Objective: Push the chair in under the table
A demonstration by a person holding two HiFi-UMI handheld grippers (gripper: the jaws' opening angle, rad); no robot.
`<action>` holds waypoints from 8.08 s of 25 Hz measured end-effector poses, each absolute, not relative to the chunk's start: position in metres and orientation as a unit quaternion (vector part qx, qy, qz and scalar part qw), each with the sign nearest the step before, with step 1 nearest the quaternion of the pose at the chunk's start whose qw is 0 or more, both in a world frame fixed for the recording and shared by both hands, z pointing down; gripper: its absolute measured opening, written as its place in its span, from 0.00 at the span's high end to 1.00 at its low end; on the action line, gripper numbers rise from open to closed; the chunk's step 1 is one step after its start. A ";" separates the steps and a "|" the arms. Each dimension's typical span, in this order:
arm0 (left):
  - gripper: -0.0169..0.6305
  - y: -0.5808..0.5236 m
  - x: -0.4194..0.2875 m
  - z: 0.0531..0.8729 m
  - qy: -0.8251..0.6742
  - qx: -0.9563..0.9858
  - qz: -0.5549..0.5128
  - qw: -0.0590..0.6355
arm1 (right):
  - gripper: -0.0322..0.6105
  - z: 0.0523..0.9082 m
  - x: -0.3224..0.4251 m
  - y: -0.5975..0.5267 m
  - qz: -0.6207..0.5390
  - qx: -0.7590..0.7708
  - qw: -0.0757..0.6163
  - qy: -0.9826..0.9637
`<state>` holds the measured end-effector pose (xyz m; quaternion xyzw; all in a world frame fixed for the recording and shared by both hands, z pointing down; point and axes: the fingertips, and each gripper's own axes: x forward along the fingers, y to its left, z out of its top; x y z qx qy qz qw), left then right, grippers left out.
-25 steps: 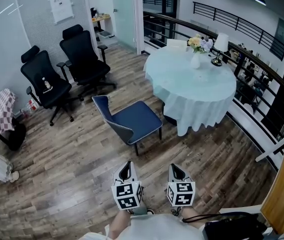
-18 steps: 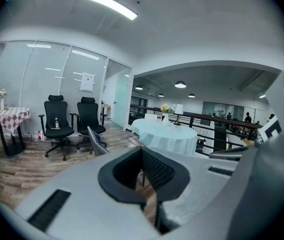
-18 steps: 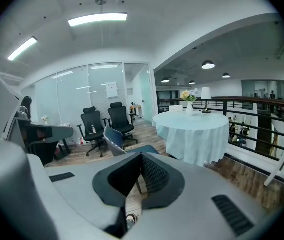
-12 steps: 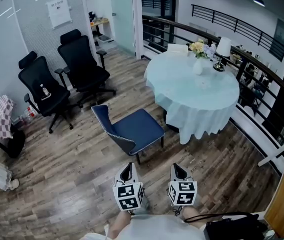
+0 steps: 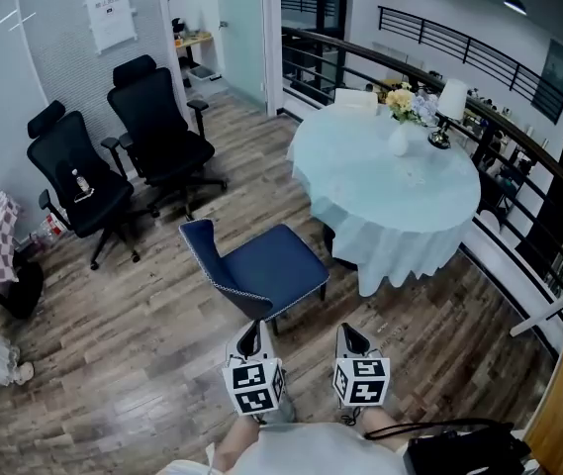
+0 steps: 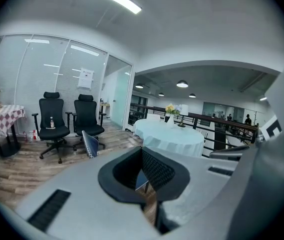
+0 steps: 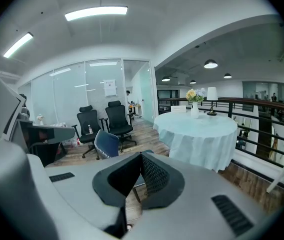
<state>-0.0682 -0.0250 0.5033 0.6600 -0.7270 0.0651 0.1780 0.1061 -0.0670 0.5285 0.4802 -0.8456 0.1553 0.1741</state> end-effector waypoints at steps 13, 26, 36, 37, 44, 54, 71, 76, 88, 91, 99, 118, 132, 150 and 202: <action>0.97 -0.107 -0.119 0.505 -0.715 0.671 0.061 0.186 | 0.92 0.527 0.052 -0.139 0.159 0.486 0.180 -0.840; 0.97 -0.184 -0.163 0.501 -0.708 0.680 0.058 0.179 | 0.92 0.524 0.007 -0.209 0.158 0.490 0.173 -0.840; 0.97 -0.202 -0.157 0.523 -0.705 0.675 0.073 0.204 | 0.92 0.535 0.007 -0.231 0.167 0.481 0.188 -0.840; 0.97 -0.202 -0.155 0.528 -0.705 0.673 0.077 0.209 | 0.92 0.539 0.008 -0.233 0.170 0.478 0.191 -0.840; 0.97 -0.225 -0.144 0.535 -0.714 0.657 0.081 0.228 | 0.92 0.542 0.014 -0.265 0.166 0.454 0.205 -0.851; 0.97 -0.233 -0.148 0.539 -0.735 0.632 0.075 0.234 | 0.92 0.543 0.003 -0.286 0.163 0.426 0.209 -0.865; 0.95 -0.174 -0.261 0.574 -0.814 0.512 0.065 0.265 | 0.92 0.563 -0.015 -0.280 0.164 0.389 0.252 -0.871; 0.85 -0.161 -0.299 0.592 -0.829 0.480 0.061 0.281 | 0.92 0.571 -0.025 -0.282 0.163 0.377 0.272 -0.870; 0.68 -0.183 -0.336 0.639 -0.823 0.456 0.037 0.337 | 0.92 0.583 -0.037 -0.291 0.160 0.363 0.303 -0.867; 0.68 -0.197 -0.340 0.648 -0.815 0.458 0.032 0.353 | 0.92 0.586 -0.032 -0.296 0.162 0.368 0.308 -0.862; 0.79 -0.205 -0.337 0.661 -0.808 0.453 0.048 0.373 | 0.92 0.581 -0.020 -0.296 0.164 0.389 0.306 -0.853; 0.82 -0.206 -0.329 0.661 -0.815 0.440 0.052 0.375 | 0.92 0.581 0.018 -0.297 0.178 0.431 0.292 -0.835; 0.82 -0.210 -0.325 0.659 -0.814 0.438 0.059 0.378 | 0.92 0.581 0.029 -0.299 0.180 0.440 0.287 -0.831; 0.82 -0.215 -0.322 0.656 -0.824 0.425 0.074 0.368 | 0.92 0.580 0.044 -0.301 0.184 0.450 0.280 -0.827; 0.82 -0.357 -0.161 0.660 -0.794 0.472 0.063 0.377 | 0.92 0.595 0.207 -0.330 0.226 0.553 0.268 -0.756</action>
